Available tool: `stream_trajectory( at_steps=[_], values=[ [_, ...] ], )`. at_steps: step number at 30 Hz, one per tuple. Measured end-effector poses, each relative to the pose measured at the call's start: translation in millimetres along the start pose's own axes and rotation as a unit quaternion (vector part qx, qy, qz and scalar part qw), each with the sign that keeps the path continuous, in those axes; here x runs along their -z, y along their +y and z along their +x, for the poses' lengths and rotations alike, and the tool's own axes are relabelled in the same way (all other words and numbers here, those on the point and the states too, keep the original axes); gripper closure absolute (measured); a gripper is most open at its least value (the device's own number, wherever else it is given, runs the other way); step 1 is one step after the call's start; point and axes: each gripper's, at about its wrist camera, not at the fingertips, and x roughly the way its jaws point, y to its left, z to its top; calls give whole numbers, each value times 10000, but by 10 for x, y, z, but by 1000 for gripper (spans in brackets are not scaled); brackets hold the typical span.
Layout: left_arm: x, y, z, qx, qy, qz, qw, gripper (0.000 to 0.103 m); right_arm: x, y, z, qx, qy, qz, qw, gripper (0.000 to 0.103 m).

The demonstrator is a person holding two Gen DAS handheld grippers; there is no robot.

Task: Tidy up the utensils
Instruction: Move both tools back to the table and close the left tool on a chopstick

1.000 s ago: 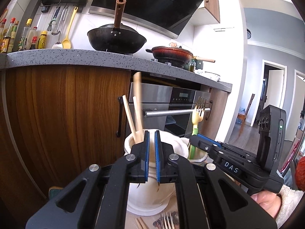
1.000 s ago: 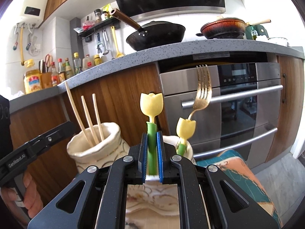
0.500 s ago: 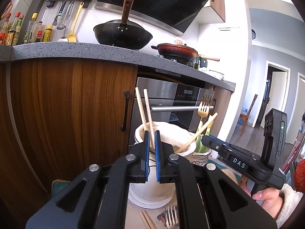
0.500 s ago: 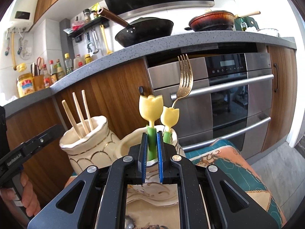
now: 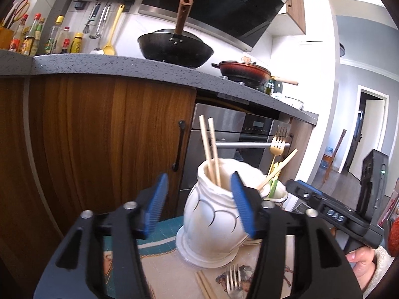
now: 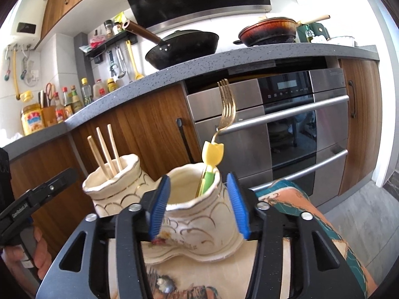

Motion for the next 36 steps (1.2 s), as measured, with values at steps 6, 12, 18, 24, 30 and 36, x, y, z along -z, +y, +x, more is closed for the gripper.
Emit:
stream_trajectory(
  at_steps=[6, 12, 18, 24, 30, 36],
  values=[
    [117, 17, -75, -219, 148, 126, 9996, 28, 117, 4, -152, -22, 88, -3, 10000, 21],
    [289, 18, -165, -410, 513, 268, 9975, 11, 240, -13, -306, -45, 244, 92, 9996, 11],
    [492, -5, -220, -591, 1183, 253, 9909, 9, 355, -34, -386, -60, 467, 241, 9986, 9],
    [706, -95, -198, -710, 1922, 367, 9781, 9, 393, 4, -449, -88, 506, 169, 9985, 9],
    [938, -154, -150, -900, 2436, 585, 9639, 9, 428, 34, -460, -102, 619, 128, 9979, 9],
    [1126, -177, -84, -950, 2927, 684, 9490, 20, 450, 66, -444, -179, 696, 24, 9974, 9]
  ],
)
